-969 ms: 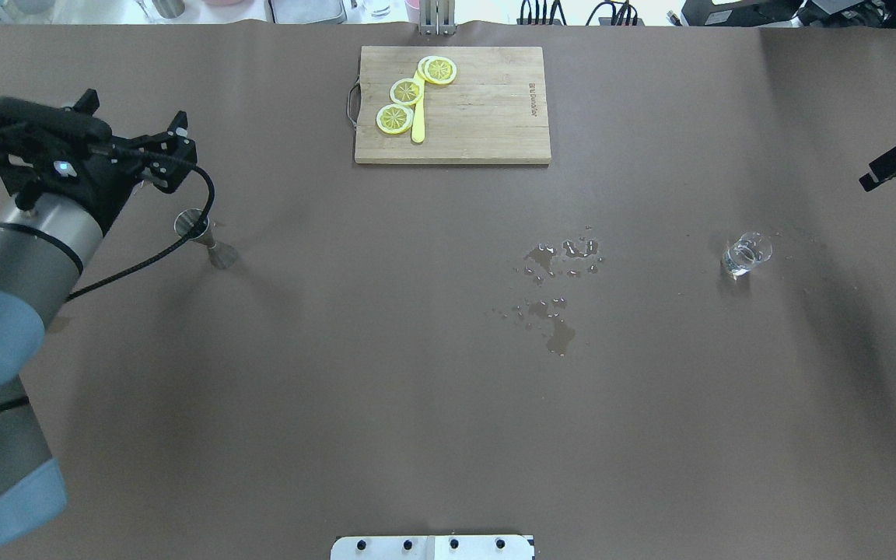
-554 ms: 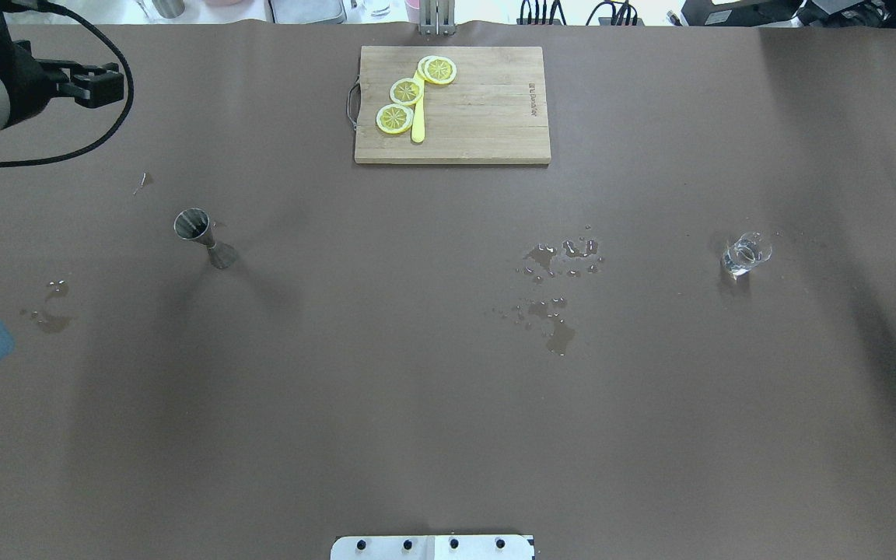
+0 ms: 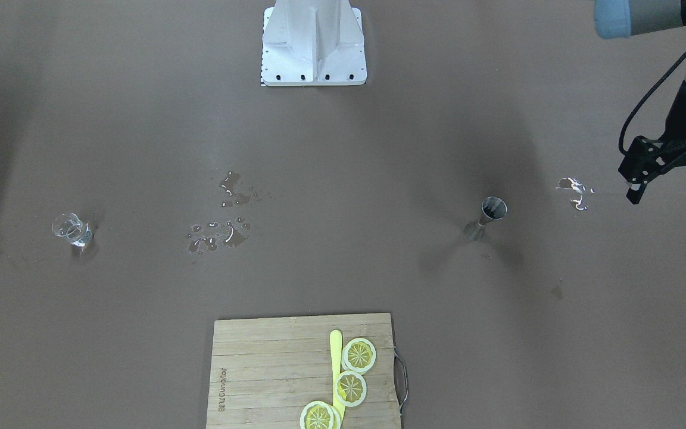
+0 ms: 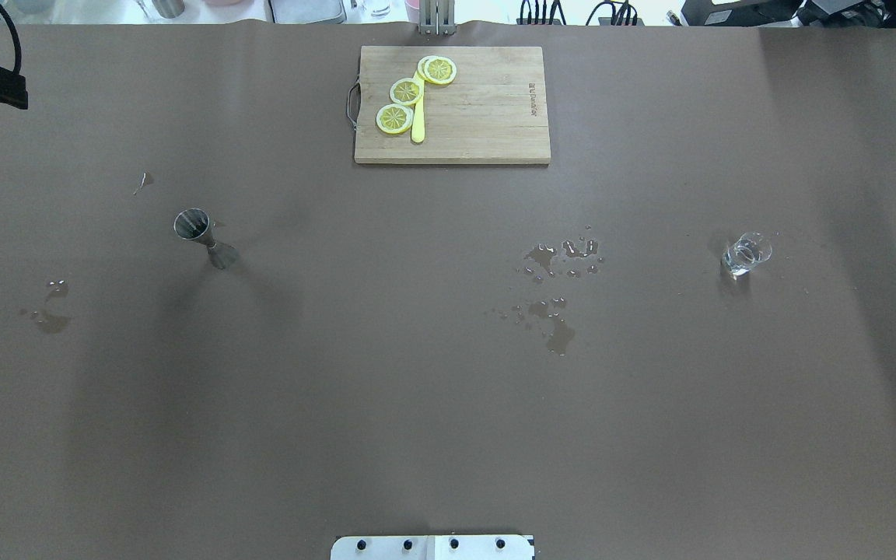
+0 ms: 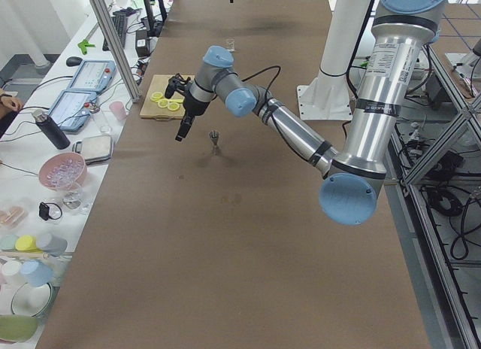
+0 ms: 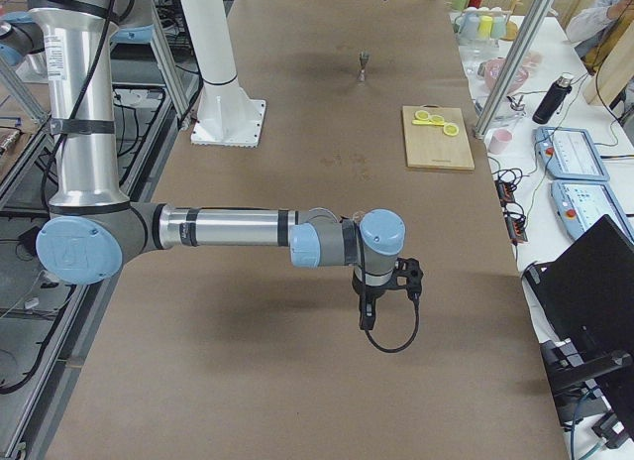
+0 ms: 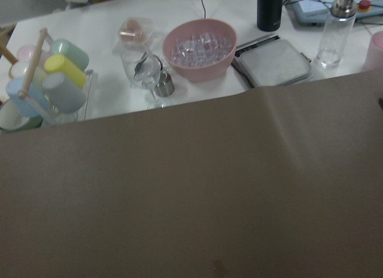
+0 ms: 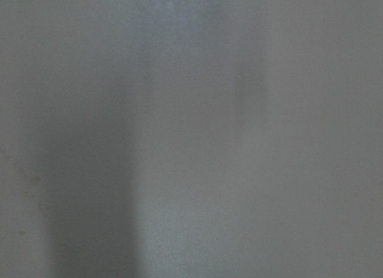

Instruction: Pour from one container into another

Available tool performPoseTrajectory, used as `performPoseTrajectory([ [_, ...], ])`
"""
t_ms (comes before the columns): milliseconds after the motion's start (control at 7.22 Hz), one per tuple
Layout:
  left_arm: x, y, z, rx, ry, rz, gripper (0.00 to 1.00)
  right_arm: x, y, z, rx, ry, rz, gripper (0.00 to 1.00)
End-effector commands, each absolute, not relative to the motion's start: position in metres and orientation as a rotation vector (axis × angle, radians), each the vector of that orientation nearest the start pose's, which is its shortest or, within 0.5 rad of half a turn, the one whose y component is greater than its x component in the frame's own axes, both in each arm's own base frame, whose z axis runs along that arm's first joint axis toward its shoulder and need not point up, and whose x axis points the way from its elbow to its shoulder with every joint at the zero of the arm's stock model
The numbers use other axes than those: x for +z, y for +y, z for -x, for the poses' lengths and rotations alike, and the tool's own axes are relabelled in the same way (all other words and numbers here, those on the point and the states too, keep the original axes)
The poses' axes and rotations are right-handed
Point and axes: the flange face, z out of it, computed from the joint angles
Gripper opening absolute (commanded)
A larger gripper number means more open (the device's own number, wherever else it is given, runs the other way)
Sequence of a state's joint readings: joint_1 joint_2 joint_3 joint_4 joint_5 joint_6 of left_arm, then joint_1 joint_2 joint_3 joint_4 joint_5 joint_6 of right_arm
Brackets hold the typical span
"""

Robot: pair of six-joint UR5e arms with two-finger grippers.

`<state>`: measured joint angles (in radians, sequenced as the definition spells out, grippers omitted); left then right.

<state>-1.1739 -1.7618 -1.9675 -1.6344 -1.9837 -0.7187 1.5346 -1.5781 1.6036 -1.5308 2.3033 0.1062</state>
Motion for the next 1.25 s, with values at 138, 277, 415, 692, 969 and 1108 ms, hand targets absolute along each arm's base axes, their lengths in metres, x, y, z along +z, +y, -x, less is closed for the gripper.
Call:
performPoseTrajectory([
  [138, 0.484, -0.536, -0.066, -0.137, 0.724, -0.103, 0.99, 0.554, -0.473, -0.056, 0.078, -0.741, 0.023, 1.0],
  [277, 0.525, -0.51, -0.035, -0.149, 0.728, -0.057, 0.99, 0.563, -0.477, -0.051, 0.071, -0.732, 0.042, 1.0],
  [415, 0.563, -0.494, -0.001, -0.177, 0.74, -0.025, 0.99, 0.585, -0.479, -0.052, 0.073, -0.723, 0.071, 1.0],
  [692, 0.609, -0.485, 0.063, -0.11, 0.788, -0.052, 0.99, 0.616, -0.477, -0.053, 0.045, -0.722, 0.051, 1.0],
  [969, 0.668, -0.475, 0.098, -0.165, 0.805, -0.026, 0.99, 0.646, -0.455, -0.055, 0.016, -0.725, 0.04, 1.0],
  [1108, 0.67, -0.476, 0.099, -0.158, 0.804, -0.041, 0.99, 0.644, -0.456, -0.055, 0.022, -0.725, 0.038, 1.0],
])
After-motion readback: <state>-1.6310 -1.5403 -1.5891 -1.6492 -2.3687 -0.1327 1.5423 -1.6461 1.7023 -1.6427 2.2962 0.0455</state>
